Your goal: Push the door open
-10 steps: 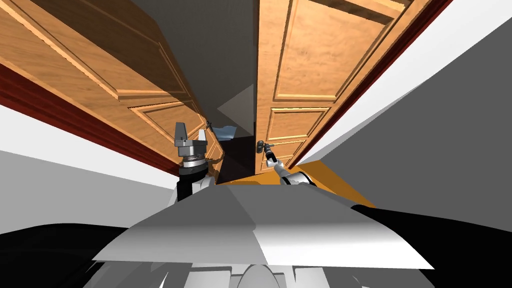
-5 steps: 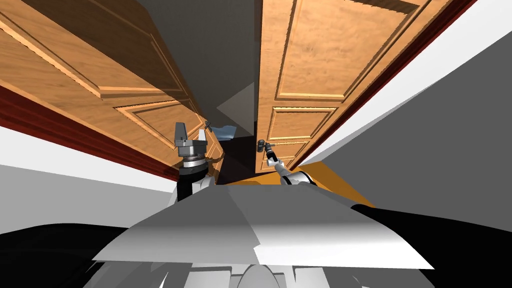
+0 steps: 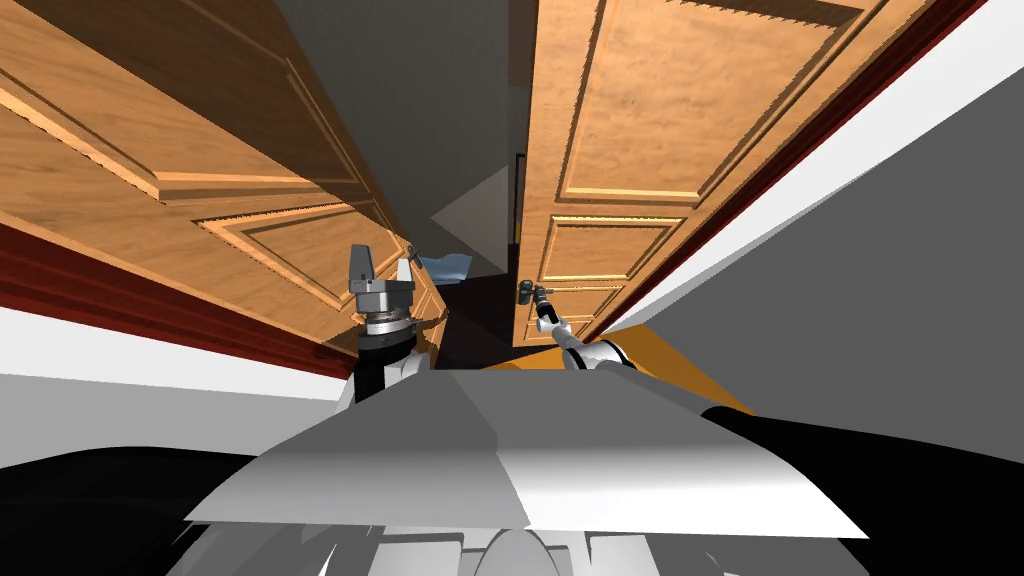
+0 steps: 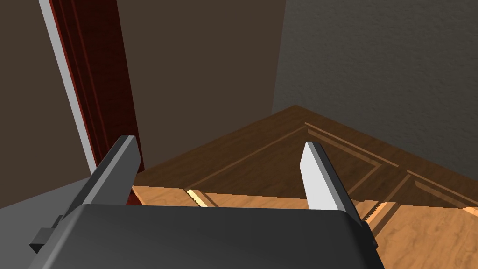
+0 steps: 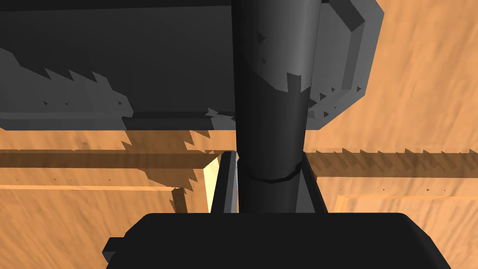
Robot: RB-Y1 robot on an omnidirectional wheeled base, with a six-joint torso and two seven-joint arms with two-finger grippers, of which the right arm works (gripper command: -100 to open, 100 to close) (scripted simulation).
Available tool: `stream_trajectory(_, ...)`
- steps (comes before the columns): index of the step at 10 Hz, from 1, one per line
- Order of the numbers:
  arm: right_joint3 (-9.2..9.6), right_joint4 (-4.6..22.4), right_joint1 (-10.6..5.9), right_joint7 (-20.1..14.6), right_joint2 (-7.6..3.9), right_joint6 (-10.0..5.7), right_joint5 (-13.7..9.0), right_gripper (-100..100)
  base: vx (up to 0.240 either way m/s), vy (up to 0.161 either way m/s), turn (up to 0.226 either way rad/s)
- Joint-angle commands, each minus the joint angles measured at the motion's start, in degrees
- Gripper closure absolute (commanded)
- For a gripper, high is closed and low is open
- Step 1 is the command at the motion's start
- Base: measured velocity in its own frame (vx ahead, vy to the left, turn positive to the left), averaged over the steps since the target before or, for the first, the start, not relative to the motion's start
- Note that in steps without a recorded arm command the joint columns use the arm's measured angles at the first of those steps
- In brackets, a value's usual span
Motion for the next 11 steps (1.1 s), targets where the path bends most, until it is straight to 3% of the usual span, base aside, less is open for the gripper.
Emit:
stream_trajectory(1, -0.81, -2.86, 1.76, 0.65, -0.80, 1.67, -0.17, 100, 0.120, 0.103, -0.062)
stream_trajectory(2, -0.81, -3.82, 1.76, 0.65, -0.80, 1.67, -0.17, 100, 0.049, 0.047, -0.032)
stream_trajectory(3, -1.98, -3.74, 1.90, 1.07, -1.44, 1.66, -0.58, 100, 0.098, 0.089, -0.050)
stream_trajectory(5, -1.98, -3.74, 1.90, 1.07, -1.44, 1.66, -0.58, 100, 0.083, 0.075, -0.040)
stream_trajectory(8, -4.40, -3.57, 2.20, 1.93, -2.66, 1.65, -1.42, 100, 0.153, 0.119, -0.072)
stream_trajectory(9, -4.40, -3.57, 2.20, 1.93, -2.66, 1.65, -1.42, 100, 0.117, 0.105, -0.049)
stream_trajectory(10, -5.59, -3.49, 2.34, 2.36, -3.21, 1.64, -1.83, 100, 0.123, 0.156, -0.068)
stream_trajectory(11, -5.59, -2.22, 2.34, 2.36, -3.21, 1.64, -1.83, 100, 0.120, 0.123, -0.058)
